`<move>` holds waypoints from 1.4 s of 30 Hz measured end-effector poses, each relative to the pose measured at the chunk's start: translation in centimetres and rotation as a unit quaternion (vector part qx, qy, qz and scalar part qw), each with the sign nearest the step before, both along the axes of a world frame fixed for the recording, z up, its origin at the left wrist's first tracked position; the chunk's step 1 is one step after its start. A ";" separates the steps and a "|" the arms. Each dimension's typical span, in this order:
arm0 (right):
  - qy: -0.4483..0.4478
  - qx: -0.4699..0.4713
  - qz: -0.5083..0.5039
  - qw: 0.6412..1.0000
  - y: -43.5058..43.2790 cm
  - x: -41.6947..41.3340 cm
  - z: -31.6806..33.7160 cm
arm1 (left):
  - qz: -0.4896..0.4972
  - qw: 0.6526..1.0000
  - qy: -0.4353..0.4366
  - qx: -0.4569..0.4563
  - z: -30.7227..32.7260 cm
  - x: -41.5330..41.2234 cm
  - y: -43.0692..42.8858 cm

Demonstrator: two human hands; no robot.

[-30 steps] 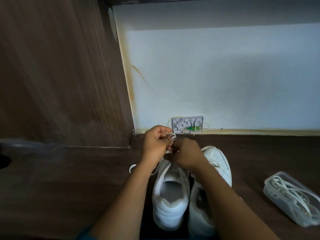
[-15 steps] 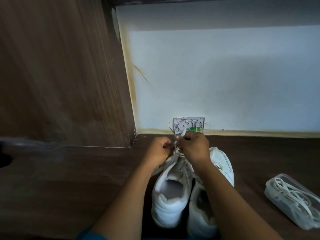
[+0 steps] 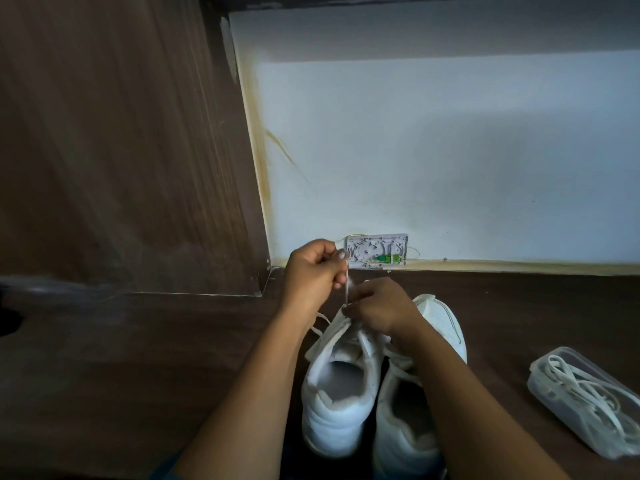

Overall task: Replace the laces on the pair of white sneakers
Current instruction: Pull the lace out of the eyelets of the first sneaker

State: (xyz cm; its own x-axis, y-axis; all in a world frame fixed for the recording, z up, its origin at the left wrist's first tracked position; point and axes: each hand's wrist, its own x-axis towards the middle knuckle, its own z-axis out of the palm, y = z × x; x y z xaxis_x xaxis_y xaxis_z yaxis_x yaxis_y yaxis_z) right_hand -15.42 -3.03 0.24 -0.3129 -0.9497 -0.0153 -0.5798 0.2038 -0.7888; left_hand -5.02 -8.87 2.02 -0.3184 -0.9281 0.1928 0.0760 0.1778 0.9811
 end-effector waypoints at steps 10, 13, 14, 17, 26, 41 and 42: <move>-0.029 -0.205 -0.088 0.974 -0.2 0.7 0.6 | -0.118 0.981 -0.135 0.073 -2.5 1.6 -0.5; -0.083 -0.235 -0.083 0.965 -0.6 0.7 0.6 | -0.128 0.974 -0.187 0.017 -3.1 1.5 0.0; -0.105 -0.242 -0.074 0.962 -0.8 0.8 0.6 | -0.104 0.976 -0.193 0.004 -3.0 1.2 0.1; -0.154 -0.242 -0.071 0.955 -1.0 0.4 0.8 | 0.003 0.991 -0.128 -0.025 -1.8 0.7 -0.1; 0.077 -0.118 0.019 0.990 0.0 0.8 0.5 | 0.005 0.999 0.035 -0.038 0.0 0.6 0.3; -0.154 -0.239 -0.111 0.952 -0.1 -0.5 1.7 | 0.010 0.990 -0.127 -0.065 -1.9 0.9 0.1; -0.074 -0.171 -0.071 0.980 0.0 -0.8 1.4 | 0.028 0.996 -0.067 -0.053 -1.2 0.9 0.3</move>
